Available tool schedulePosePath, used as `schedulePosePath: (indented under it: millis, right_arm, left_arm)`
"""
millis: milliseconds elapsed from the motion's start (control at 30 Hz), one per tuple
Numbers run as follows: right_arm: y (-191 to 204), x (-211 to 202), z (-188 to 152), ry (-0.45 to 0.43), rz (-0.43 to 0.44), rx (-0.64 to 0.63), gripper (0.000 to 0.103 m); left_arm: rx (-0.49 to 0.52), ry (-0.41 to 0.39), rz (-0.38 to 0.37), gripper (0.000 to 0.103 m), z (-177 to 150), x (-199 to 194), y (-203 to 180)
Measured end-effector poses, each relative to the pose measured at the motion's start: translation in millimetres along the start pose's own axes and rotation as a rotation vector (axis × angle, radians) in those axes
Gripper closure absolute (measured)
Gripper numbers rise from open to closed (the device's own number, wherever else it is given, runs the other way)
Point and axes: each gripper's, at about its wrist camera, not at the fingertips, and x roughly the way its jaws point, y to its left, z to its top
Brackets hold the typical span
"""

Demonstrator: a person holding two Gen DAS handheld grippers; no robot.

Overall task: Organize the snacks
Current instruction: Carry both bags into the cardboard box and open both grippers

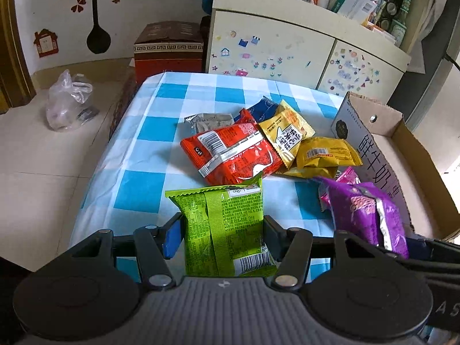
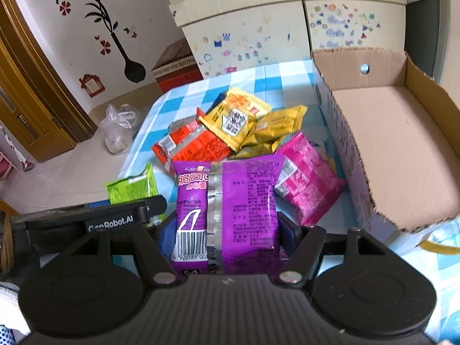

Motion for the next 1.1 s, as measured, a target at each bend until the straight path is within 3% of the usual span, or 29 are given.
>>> schedulePosePath:
  millis: [533, 1100]
  right_arm:
    - [-41, -46, 33, -0.132, -0.064, 0.064, 0.033]
    - [-108, -77, 45, -0.198, -0.167, 0.229, 0.033]
  left_arm:
    - [0.096, -0.041, -0.049, 0.040, 24, -24, -64]
    - [0.146, -0.036, -0.150, 0.040, 46, -9, -142]
